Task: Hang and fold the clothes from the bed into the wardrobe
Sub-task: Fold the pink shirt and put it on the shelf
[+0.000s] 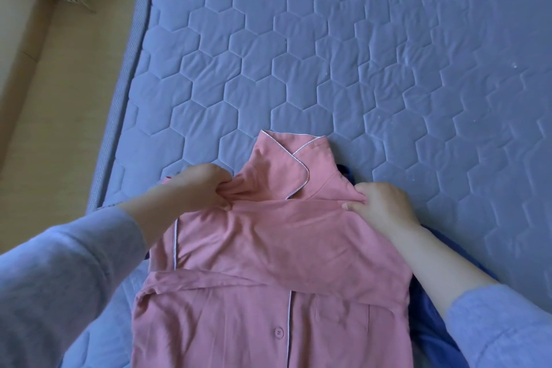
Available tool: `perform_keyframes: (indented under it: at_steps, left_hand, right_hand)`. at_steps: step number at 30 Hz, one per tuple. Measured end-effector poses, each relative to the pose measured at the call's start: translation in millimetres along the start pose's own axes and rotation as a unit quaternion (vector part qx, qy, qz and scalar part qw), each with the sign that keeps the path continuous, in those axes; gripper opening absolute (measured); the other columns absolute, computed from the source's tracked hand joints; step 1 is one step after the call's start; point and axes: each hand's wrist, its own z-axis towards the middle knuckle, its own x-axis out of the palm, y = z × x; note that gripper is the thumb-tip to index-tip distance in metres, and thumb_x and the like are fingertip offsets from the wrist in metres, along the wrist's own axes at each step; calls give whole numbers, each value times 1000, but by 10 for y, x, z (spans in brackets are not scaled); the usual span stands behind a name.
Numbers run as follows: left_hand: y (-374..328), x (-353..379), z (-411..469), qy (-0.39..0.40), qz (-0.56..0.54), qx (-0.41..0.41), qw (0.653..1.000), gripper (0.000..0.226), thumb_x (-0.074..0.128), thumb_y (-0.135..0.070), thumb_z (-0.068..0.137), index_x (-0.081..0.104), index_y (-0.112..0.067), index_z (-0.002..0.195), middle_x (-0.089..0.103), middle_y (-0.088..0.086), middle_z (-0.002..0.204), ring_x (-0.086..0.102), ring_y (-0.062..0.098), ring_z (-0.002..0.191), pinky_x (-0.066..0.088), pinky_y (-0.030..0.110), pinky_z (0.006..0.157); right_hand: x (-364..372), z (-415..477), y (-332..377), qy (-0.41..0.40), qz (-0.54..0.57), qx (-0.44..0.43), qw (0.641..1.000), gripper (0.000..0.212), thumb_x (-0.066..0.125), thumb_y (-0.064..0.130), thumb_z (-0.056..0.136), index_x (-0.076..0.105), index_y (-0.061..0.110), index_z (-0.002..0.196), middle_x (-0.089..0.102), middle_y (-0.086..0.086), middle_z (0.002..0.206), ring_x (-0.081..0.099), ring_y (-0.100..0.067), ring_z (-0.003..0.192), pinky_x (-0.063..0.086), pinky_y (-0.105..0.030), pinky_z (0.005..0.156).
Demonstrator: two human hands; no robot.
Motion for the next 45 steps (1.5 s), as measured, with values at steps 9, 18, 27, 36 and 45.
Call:
perform_keyframes:
  at_steps: [9, 18, 27, 36, 45]
  left_hand:
    - [-98, -232, 242, -182, -100, -31, 978, 32, 74, -19, 81, 45, -11, 71, 55, 13, 81, 55, 34, 86, 31, 35, 63]
    - [-157, -531, 506, -166, 14, -6, 986, 36, 71, -38, 79, 42, -17, 78, 57, 5, 89, 55, 32, 90, 34, 32, 64]
    - [174, -596, 221, -100, 120, -58, 986, 28, 71, -31, 72, 46, -19, 71, 47, -2, 66, 51, 27, 71, 42, 29, 59]
    - [351, -274, 4, -165, -347, -276, 881, 50, 86, -29, 70, 54, -13, 105, 60, 6, 94, 58, 25, 85, 46, 31, 71]
    - [403, -418, 299, -290, -250, -198, 902, 44, 69, -26, 86, 36, -19, 58, 43, -3, 59, 41, 24, 66, 26, 33, 50]
  right_hand:
    - [-400, 417, 0, -130, -9, 11, 991, 52, 76, 42, 79, 39, 14, 54, 63, -10, 68, 61, -37, 73, 29, -32, 57]
    - [-502, 540, -20, -148, 11, 12, 989, 38, 75, 38, 80, 46, 19, 64, 67, -15, 80, 62, -39, 82, 37, -35, 62]
    - [-542, 310, -259, -31, -94, 38, 994, 15, 69, 28, 82, 66, 15, 87, 61, -7, 94, 59, -33, 99, 42, -34, 72]
    - [-264, 148, 45, -51, -3, 98, 994, 85, 77, 29, 80, 32, 14, 150, 32, -12, 152, 29, -31, 140, 26, -38, 116]
    - [-52, 296, -158, -43, 237, 273, 931, 94, 73, 27, 85, 13, 5, 154, 36, -23, 151, 40, -37, 135, 34, -40, 107]
